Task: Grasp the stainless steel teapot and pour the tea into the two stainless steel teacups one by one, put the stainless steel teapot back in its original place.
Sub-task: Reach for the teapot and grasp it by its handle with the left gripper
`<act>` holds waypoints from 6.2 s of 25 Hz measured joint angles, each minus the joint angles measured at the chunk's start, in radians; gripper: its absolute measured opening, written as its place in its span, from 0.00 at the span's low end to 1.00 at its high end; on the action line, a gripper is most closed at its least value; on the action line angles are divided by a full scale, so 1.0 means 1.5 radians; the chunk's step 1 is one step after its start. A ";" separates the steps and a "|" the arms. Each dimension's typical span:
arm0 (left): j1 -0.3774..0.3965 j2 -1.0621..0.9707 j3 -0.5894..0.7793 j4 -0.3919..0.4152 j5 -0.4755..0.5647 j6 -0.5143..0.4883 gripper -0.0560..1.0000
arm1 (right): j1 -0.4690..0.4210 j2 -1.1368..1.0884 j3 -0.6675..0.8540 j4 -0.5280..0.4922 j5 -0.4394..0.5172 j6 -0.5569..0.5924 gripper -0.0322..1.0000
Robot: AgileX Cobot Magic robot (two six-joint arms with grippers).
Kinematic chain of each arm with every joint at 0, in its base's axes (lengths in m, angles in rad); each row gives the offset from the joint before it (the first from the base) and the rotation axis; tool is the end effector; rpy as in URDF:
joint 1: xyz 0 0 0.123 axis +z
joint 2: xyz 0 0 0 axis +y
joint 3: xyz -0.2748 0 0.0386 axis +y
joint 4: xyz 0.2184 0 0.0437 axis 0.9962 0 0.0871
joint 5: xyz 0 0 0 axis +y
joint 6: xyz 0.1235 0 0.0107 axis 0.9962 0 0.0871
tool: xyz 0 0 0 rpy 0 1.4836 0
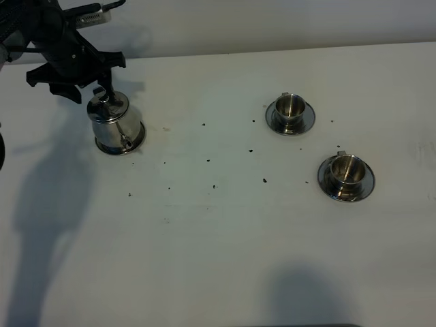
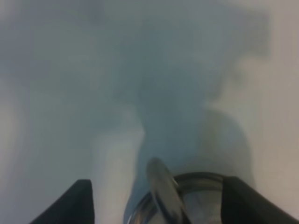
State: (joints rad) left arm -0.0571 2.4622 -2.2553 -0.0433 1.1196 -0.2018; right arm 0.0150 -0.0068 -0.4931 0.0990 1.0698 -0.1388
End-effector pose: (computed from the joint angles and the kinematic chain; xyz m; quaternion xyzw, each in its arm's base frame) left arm 0.4999 -0.0334 0.1464 -0.0774 0.9830 -0.0419 0.1609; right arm 0.0050 0.0108 0.2456 -0.0678 0.8519 0.0174 0.5190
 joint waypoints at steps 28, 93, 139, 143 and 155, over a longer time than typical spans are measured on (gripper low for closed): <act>0.022 0.000 0.000 0.018 0.045 -0.001 0.62 | 0.000 0.000 0.000 0.000 0.000 0.000 0.26; 0.061 -0.299 0.254 -0.146 0.046 0.380 0.62 | 0.000 0.000 0.000 0.000 0.000 0.000 0.26; -0.031 -0.234 0.337 0.085 0.046 0.582 0.62 | 0.000 0.000 0.000 0.001 0.000 0.000 0.26; -0.031 -0.202 0.310 0.085 0.046 0.598 0.62 | 0.000 0.000 0.000 0.001 0.000 0.000 0.26; -0.031 -0.134 0.272 0.086 0.046 0.637 0.62 | 0.000 0.000 0.000 0.001 0.000 0.000 0.26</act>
State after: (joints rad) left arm -0.1037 2.2606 -1.8480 0.0854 1.1880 0.7539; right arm 0.0150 -0.0068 -0.4931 0.1002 1.0698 -0.1388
